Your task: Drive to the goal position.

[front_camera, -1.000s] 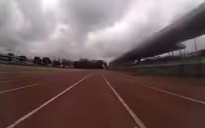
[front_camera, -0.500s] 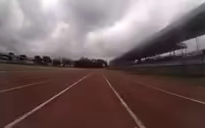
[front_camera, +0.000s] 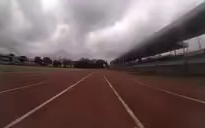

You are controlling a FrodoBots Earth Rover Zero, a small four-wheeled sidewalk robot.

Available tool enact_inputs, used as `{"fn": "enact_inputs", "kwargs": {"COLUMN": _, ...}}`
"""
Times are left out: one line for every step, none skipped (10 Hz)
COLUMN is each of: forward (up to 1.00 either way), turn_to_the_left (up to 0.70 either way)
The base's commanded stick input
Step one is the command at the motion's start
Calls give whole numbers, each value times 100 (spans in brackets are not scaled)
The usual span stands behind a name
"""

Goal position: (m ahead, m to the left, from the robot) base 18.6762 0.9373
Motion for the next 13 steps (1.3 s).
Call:
{"fn": "enact_inputs", "kwargs": {"forward": 70, "turn_to_the_left": 0}}
{"fn": "enact_inputs", "kwargs": {"forward": 70, "turn_to_the_left": 0}}
{"fn": "enact_inputs", "kwargs": {"forward": 70, "turn_to_the_left": 0}}
{"fn": "enact_inputs", "kwargs": {"forward": 70, "turn_to_the_left": 0}}
{"fn": "enact_inputs", "kwargs": {"forward": 70, "turn_to_the_left": 0}}
{"fn": "enact_inputs", "kwargs": {"forward": 70, "turn_to_the_left": 0}}
{"fn": "enact_inputs", "kwargs": {"forward": 70, "turn_to_the_left": 0}}
{"fn": "enact_inputs", "kwargs": {"forward": 70, "turn_to_the_left": 0}}
{"fn": "enact_inputs", "kwargs": {"forward": 70, "turn_to_the_left": 0}}
{"fn": "enact_inputs", "kwargs": {"forward": 70, "turn_to_the_left": 0}}
{"fn": "enact_inputs", "kwargs": {"forward": 70, "turn_to_the_left": 0}}
{"fn": "enact_inputs", "kwargs": {"forward": 70, "turn_to_the_left": 0}}
{"fn": "enact_inputs", "kwargs": {"forward": 70, "turn_to_the_left": 0}}
